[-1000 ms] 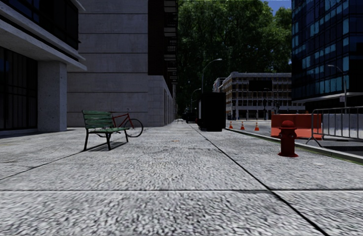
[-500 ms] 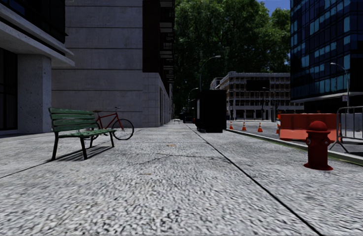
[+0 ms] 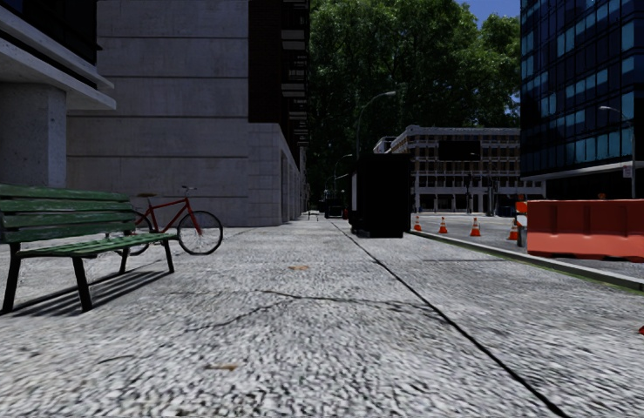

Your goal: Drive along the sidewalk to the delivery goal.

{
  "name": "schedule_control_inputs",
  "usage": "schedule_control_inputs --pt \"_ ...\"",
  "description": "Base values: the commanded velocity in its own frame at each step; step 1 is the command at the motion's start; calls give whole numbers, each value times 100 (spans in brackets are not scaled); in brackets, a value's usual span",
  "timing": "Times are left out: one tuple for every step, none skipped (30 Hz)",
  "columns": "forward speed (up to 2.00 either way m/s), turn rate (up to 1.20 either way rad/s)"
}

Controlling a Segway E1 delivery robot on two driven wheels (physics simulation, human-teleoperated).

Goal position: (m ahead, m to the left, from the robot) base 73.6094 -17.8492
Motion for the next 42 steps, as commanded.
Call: schedule_control_inputs --pt "200 0" --pt "200 0" --pt "200 0" --pt "200 0" --pt "200 0" --pt "200 0" --pt "200 0" --pt "200 0" --pt "200 0" --pt "200 0" --pt "200 0" --pt "200 0" --pt "200 0" --pt "200 0" --pt "200 0" --pt "200 0" --pt "200 0" --pt "200 0" --pt "200 0" --pt "200 0" --pt "200 0" --pt "200 0" --pt "200 0" --pt "200 0" --pt "200 0" --pt "200 0" --pt "200 0" --pt "200 0" --pt "200 0" --pt "200 0" --pt "200 0" --pt "200 0" --pt "200 0" --pt "200 0" --pt "200 0" --pt "200 0" --pt "200 0" --pt "200 0" --pt "200 0" --pt "200 0" --pt "200 0" --pt "200 0"
